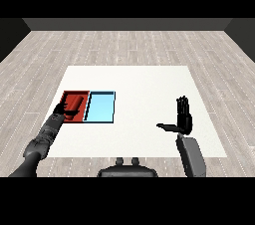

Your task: Pick the red can and put it in the red box

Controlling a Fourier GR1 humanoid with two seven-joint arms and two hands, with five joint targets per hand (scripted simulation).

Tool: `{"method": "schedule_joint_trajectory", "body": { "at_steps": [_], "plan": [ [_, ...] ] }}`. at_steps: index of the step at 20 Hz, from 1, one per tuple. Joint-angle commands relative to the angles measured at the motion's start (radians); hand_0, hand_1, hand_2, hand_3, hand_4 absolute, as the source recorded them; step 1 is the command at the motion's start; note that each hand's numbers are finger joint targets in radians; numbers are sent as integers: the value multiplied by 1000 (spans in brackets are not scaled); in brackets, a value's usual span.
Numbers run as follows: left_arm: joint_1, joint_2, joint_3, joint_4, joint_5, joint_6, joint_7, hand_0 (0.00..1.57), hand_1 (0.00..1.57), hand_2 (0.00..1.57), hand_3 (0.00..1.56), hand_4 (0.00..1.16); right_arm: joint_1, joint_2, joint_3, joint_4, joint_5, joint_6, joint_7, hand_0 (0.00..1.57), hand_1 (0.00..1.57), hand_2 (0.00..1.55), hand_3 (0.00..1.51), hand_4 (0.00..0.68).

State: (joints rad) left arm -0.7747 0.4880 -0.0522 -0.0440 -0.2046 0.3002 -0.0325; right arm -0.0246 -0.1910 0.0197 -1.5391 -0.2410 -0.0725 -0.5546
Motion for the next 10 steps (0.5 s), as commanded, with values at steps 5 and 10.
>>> {"method": "schedule_joint_trajectory", "body": {
  "at_steps": [5,10],
  "plan": [
    [-7,1,77,-22,70,35,-2,0,0,0,0,0,57,1,6,-68,4,15,-15,0,0,0,0,0],
    [66,-44,276,-206,270,99,-361,0,0,0,0,0,32,2,16,-45,6,32,-24,0,0,0,0,0]
  ]
}}
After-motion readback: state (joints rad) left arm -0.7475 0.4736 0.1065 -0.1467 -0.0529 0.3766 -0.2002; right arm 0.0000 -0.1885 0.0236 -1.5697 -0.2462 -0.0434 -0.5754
